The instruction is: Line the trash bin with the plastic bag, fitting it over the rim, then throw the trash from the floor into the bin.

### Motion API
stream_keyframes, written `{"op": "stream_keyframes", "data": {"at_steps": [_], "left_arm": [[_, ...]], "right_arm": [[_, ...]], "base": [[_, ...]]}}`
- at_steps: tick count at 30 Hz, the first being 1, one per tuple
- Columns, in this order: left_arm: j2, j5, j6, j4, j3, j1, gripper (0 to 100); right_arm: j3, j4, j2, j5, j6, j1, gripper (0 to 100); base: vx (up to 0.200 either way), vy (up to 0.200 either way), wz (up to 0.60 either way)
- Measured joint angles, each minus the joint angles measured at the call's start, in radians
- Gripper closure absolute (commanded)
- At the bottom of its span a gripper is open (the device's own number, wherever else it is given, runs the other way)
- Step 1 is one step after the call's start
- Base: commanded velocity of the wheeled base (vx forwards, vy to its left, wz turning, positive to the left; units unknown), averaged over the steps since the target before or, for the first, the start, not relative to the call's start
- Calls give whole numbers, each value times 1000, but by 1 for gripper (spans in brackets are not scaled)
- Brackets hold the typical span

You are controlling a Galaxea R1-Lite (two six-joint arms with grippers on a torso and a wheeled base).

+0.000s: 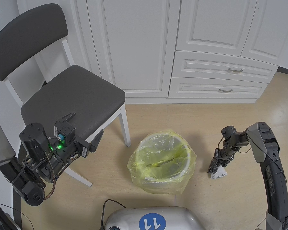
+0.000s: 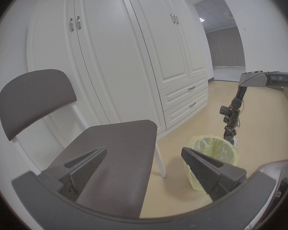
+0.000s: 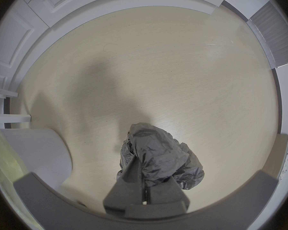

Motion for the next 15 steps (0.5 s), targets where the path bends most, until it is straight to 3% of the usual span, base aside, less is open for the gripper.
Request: {"op": "stream_keyframes", "data": {"at_steps": [10, 15], "left_arm": [[4, 0, 0, 0, 3, 4, 0], [-1, 1, 1, 0, 6, 4, 0]], "right_arm": [[17, -25, -4, -44, 23, 0, 100], [53, -186, -10, -58, 99, 3, 100]], "base": [[0, 0, 0], [0, 0, 0]]}}
